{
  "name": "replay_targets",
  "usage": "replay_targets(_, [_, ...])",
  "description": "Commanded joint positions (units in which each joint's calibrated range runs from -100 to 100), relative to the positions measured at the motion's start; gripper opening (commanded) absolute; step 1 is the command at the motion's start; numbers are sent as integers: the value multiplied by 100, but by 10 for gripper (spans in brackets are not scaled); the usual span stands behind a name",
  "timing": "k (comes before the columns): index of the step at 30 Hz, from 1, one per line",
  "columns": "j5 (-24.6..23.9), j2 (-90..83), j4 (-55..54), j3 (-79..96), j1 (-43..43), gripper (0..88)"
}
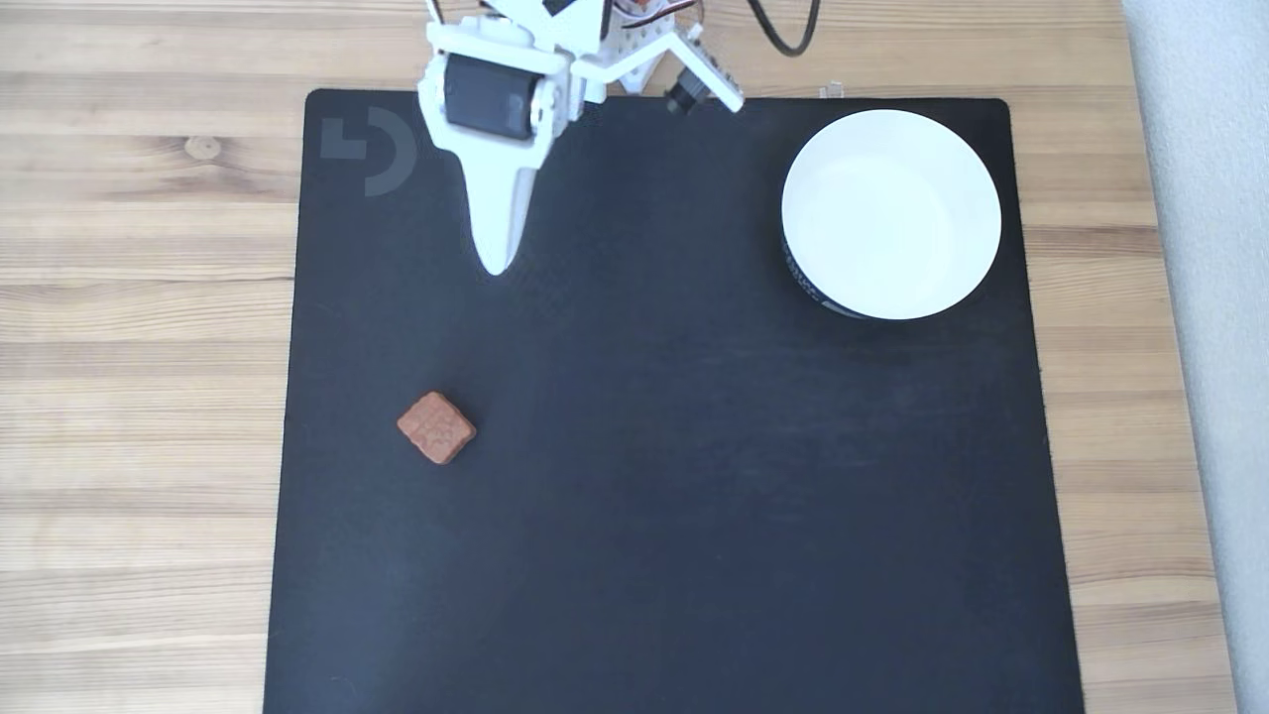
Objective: Pick up the toy and place it on the plate
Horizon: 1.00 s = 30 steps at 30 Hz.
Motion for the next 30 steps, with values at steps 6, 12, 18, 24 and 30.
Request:
replay_targets(6, [-28, 2680, -302, -2493, 567, 25])
replay_targets(12, [-2, 3706, -294, -3539, 843, 25])
replay_targets(18, [19, 5114, 130, -5116, 1127, 25])
replay_targets(24, [19, 6515, 824, -6801, 1119, 24])
replay_targets(30, [24, 7899, 1323, -8577, 1018, 24])
